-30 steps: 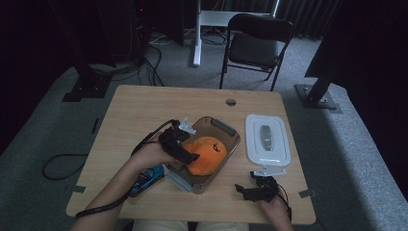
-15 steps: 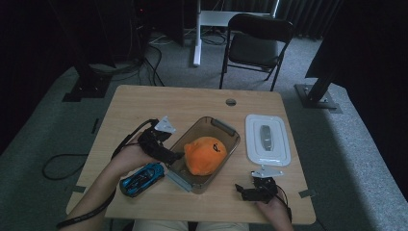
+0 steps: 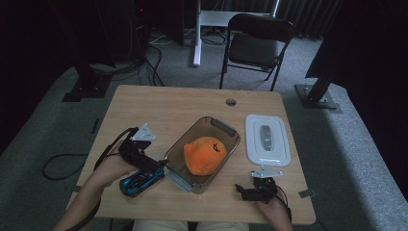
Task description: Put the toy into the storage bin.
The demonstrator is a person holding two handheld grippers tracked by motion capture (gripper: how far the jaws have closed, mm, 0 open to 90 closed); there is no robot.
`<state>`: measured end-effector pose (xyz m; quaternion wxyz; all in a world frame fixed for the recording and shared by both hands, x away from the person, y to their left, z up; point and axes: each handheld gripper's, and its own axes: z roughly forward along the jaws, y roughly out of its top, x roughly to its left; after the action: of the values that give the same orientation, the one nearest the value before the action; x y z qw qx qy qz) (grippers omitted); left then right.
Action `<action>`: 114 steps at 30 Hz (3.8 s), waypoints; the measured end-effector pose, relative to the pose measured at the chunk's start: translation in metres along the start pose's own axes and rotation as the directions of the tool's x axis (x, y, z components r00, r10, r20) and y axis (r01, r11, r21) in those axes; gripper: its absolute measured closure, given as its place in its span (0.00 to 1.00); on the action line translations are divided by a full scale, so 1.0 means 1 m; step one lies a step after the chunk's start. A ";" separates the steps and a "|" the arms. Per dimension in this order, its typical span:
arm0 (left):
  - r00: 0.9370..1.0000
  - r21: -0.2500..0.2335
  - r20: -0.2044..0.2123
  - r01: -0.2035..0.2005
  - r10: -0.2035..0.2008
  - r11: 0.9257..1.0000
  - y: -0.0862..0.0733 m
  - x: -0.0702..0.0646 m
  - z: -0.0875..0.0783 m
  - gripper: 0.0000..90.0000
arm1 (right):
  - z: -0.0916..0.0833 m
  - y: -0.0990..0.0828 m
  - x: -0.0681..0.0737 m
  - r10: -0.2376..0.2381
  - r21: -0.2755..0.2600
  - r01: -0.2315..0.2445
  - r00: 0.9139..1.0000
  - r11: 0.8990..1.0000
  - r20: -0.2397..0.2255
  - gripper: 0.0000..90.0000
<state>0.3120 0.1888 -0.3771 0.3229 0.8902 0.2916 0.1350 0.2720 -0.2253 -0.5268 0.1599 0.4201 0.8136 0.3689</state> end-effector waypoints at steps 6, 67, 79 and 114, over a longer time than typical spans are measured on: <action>1.000 0.036 -0.008 0.010 -0.009 0.999 -0.025 0.002 0.007 0.04 | 0.001 0.000 0.002 -0.013 0.005 0.013 1.000 1.000 0.014 0.16; 0.996 0.278 -0.034 0.094 -0.088 0.956 -0.094 0.019 0.060 0.32 | 0.001 0.001 0.002 -0.011 0.012 0.011 0.998 1.000 0.054 0.16; 0.991 0.218 -0.072 0.128 -0.115 0.967 -0.077 0.032 0.033 0.32 | 0.001 0.001 0.002 -0.010 0.013 0.009 0.998 1.000 0.054 0.16; 0.992 0.081 -0.108 0.080 -0.071 0.994 0.023 0.052 -0.025 0.32 | 0.045 0.058 0.071 -0.074 -0.064 0.072 0.997 0.995 -0.034 0.14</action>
<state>0.3525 0.2186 -0.3406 0.2740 0.8831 0.3472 0.1566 0.2886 -0.1256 -0.5111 0.1715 0.3781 0.8191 0.3959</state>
